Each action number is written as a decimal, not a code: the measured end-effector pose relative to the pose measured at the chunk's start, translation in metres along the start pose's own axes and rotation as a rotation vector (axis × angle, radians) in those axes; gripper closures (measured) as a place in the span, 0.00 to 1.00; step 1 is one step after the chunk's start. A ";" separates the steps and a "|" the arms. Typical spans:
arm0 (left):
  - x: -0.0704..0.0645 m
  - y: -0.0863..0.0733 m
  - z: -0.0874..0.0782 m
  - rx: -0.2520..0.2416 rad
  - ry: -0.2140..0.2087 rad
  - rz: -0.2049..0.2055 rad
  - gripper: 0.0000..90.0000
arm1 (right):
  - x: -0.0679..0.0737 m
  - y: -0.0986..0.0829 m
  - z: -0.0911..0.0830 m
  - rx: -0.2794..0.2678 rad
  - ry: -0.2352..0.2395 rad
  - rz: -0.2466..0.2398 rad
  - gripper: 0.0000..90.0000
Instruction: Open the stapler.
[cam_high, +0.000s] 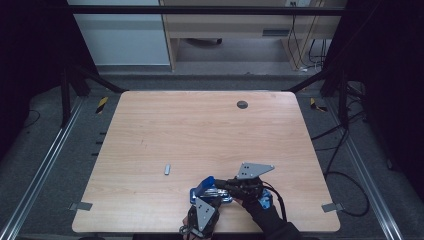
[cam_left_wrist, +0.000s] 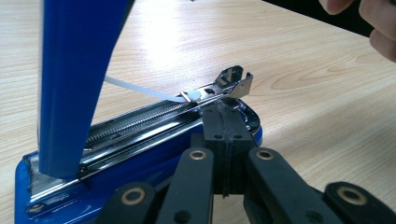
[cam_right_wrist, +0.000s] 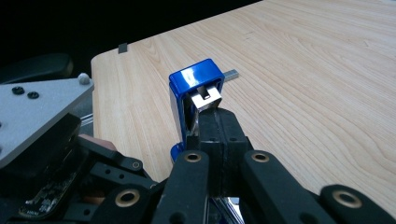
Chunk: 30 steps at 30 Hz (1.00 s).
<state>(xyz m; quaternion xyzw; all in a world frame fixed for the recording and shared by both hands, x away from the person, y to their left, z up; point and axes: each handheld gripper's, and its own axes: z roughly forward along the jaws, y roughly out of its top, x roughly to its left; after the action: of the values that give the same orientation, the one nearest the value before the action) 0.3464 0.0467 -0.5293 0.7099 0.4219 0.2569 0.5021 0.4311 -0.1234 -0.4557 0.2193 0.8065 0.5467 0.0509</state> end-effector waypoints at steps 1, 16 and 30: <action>0.000 0.000 0.000 0.000 0.000 -0.001 1.00 | 0.000 0.001 0.001 0.000 0.002 0.003 1.00; 0.000 0.000 0.000 0.002 0.003 0.003 1.00 | 0.006 0.009 0.009 -0.004 0.023 -0.015 1.00; -0.001 0.000 0.000 -0.003 0.008 0.007 1.00 | 0.010 0.017 0.019 -0.001 0.040 -0.024 1.00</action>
<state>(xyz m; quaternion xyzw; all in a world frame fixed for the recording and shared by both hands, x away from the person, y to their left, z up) 0.3456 0.0463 -0.5295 0.7096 0.4208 0.2620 0.5007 0.4332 -0.0979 -0.4467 0.1989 0.8095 0.5508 0.0415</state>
